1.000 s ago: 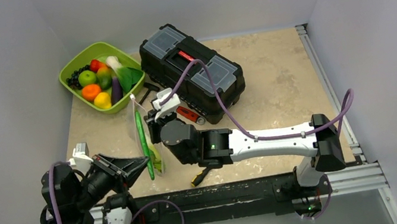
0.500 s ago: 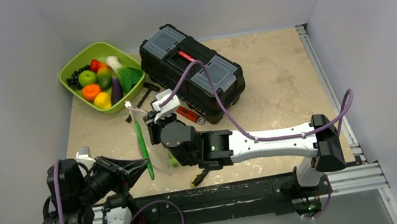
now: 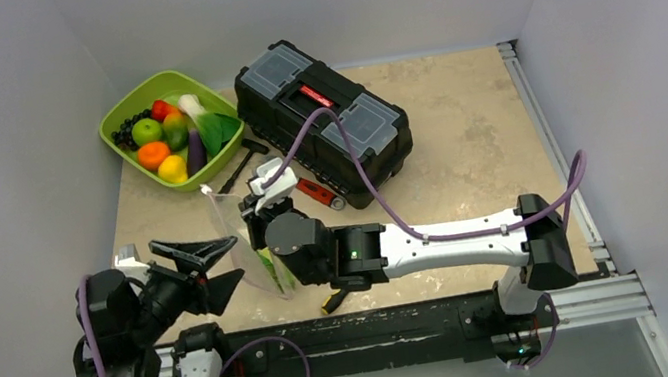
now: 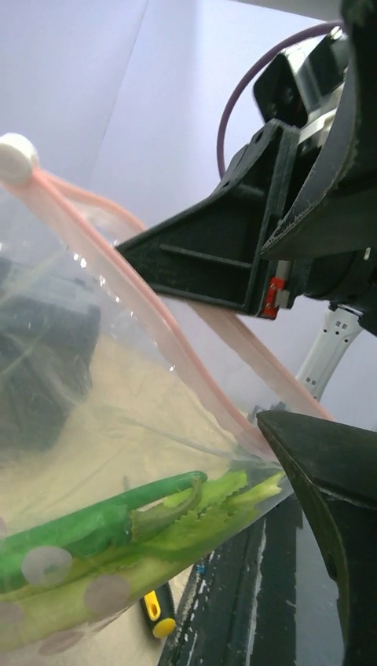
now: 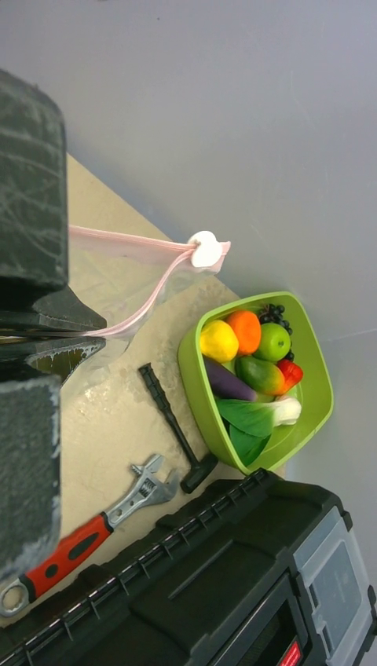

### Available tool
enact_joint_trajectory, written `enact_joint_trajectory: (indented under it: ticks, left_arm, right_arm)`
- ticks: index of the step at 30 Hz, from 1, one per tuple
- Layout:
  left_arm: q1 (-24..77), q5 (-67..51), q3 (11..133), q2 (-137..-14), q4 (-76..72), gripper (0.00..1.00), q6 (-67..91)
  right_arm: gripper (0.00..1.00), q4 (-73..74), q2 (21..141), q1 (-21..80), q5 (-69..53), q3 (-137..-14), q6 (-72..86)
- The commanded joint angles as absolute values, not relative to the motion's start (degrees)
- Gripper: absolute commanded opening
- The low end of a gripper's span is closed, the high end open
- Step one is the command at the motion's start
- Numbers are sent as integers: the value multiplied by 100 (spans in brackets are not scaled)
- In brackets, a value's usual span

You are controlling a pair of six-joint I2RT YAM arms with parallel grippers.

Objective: Place the food in the zip-top bag and seal the zipper
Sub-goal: Place the fake vegetable in the zipper food storage bag, then pick up the fake vegetable from the bin.

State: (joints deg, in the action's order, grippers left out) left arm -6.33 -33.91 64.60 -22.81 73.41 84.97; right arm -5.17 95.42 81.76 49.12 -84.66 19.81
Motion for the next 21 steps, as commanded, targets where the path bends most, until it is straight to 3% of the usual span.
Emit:
enact_joint_trajectory:
  ticks: [1, 13, 16, 21]
  left_arm:
    - [-630, -3347, 6993, -2381, 7439, 70, 10272]
    - [-632, -3681, 7398, -2554, 5618, 71, 6558]
    - [-633, -3077, 8151, -2726, 6158, 77, 5364]
    - [-630, -1942, 8546, -3053, 6863, 79, 3756]
  right_arm:
    - [0, -864, 9414, 8207, 4999, -8758, 1917]
    - [0, 145, 8416, 7659, 3626, -8282, 2454]
    - [0, 44, 7957, 7420, 3088, -7693, 2642]
    - [0, 148, 7374, 7073, 2651, -7163, 2853]
